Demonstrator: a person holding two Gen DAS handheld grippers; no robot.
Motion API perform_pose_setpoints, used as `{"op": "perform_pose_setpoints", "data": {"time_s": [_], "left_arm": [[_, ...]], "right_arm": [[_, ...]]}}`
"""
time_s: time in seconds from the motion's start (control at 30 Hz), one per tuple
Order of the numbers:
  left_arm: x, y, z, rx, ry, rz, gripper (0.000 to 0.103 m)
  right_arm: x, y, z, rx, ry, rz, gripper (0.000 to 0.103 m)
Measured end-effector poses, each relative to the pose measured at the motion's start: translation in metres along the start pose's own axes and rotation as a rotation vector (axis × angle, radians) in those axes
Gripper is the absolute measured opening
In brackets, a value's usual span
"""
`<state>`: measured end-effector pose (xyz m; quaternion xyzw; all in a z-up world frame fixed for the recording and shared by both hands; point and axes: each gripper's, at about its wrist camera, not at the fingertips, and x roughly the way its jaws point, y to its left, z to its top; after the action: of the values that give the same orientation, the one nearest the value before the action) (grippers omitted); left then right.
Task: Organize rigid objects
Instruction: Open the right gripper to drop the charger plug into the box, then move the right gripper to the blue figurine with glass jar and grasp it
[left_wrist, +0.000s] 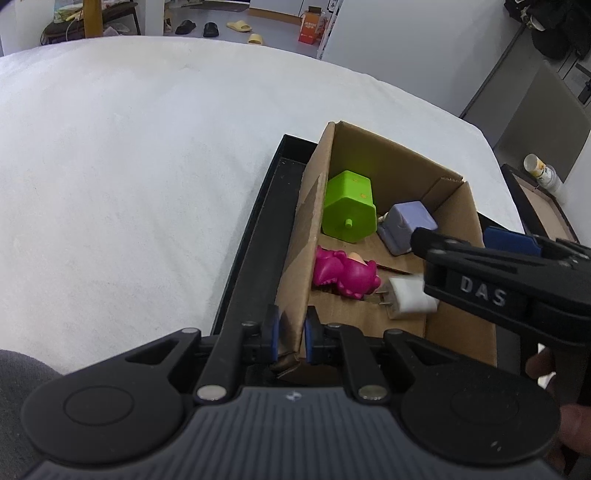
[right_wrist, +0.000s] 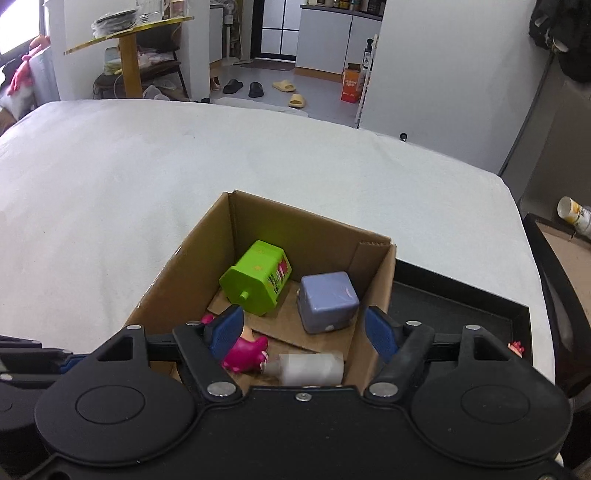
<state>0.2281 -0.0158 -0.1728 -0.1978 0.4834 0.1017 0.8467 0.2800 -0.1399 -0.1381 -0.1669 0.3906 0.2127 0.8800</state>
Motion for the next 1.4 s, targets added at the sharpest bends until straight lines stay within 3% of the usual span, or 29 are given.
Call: {"op": "perform_pose_setpoints", "data": {"time_s": [0.6, 1.4], "left_arm": [[0.0, -0.002, -0.001, 0.022, -0.011, 0.009, 0.012], [-0.001, -0.004, 0.0, 0.033, -0.006, 0.028, 0.012]], "right_arm": [[-0.025, -0.021, -0.021, 0.048, 0.079, 0.046, 0.072], [-0.023, -0.086, -0.051, 0.161, 0.086, -0.026, 0.076]]}}
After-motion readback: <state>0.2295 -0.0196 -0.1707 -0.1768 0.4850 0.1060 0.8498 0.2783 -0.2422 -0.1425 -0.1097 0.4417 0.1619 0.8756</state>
